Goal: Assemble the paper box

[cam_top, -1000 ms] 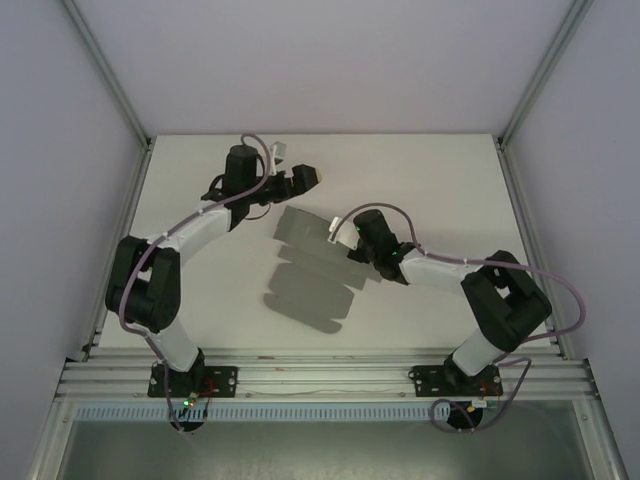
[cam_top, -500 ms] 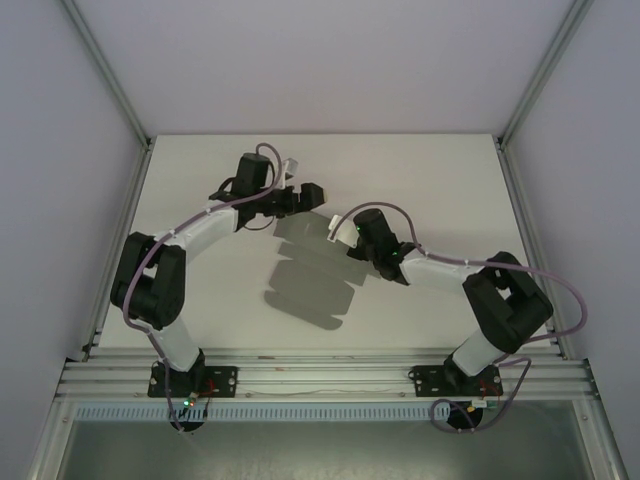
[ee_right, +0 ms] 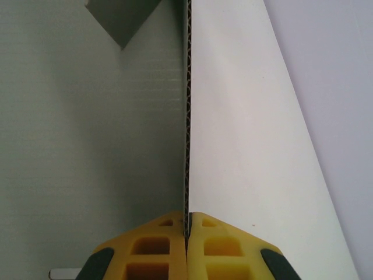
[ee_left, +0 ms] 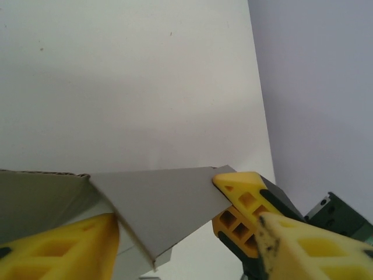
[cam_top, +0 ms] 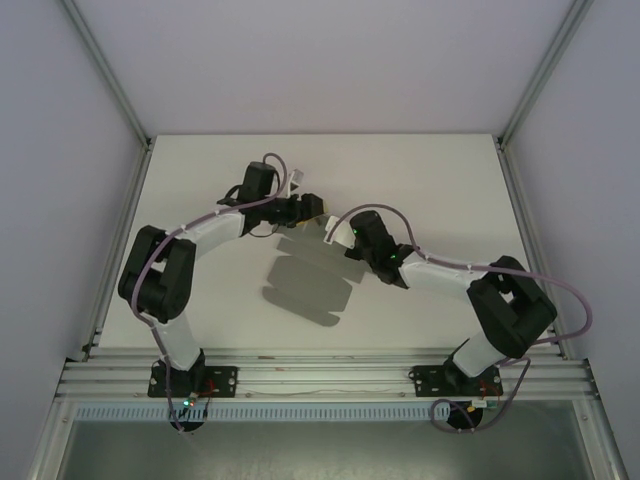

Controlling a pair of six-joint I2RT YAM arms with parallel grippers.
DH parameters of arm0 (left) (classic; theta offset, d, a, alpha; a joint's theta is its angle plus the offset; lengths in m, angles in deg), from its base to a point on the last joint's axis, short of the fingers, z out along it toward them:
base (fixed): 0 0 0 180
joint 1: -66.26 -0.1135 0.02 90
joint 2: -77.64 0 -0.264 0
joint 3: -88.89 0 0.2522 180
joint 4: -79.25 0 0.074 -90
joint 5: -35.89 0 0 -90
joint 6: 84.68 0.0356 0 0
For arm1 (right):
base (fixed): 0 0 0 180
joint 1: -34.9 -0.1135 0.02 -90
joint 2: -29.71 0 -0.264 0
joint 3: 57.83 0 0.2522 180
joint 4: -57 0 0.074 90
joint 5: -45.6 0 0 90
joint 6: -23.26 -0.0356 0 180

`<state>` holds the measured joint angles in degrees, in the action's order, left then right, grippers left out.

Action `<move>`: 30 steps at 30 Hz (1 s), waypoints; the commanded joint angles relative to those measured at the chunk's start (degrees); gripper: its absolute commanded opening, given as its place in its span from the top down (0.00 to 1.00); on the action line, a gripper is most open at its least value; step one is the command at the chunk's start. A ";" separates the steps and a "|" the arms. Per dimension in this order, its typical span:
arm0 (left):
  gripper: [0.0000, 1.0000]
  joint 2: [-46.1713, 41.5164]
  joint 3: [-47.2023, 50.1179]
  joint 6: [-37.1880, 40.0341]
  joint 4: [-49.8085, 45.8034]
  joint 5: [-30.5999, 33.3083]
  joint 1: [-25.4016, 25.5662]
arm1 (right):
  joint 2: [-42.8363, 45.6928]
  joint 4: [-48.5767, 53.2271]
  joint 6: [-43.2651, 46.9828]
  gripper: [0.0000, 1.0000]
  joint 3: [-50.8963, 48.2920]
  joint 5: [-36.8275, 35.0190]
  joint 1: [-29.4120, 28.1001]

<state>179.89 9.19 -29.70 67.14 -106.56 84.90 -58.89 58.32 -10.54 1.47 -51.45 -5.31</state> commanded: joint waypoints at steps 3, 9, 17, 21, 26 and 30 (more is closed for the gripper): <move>0.53 0.18 -1.09 -0.53 0.51 0.44 1.35 | 0.33 -2.52 1.35 1.00 1.17 -0.60 -1.28; 0.58 0.49 -1.82 -3.44 -3.01 8.50 2.94 | 1.58 -2.68 3.14 1.00 0.30 -1.06 -2.24; 0.67 -0.43 0.20 -9.29 2.14 9.96 4.68 | 1.74 -2.86 4.10 1.00 -0.06 -2.76 -3.25; 0.71 -1.32 0.88 -9.18 1.61 11.94 4.70 | 2.78 -3.96 3.44 1.00 -0.84 -2.43 -3.21; 0.71 -3.10 3.36 -8.30 4.94 10.96 4.67 | 4.28 -4.41 2.29 1.00 -1.89 -2.25 -3.27; 0.31 -6.27 4.36 -3.11 2.34 12.17 4.52 | 4.88 -4.64 1.71 1.00 -2.54 -2.60 -3.21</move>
<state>177.21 13.02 -36.74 69.04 -95.43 88.90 -56.14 57.42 -7.59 -0.69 -55.60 -7.52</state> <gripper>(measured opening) 0.526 0.049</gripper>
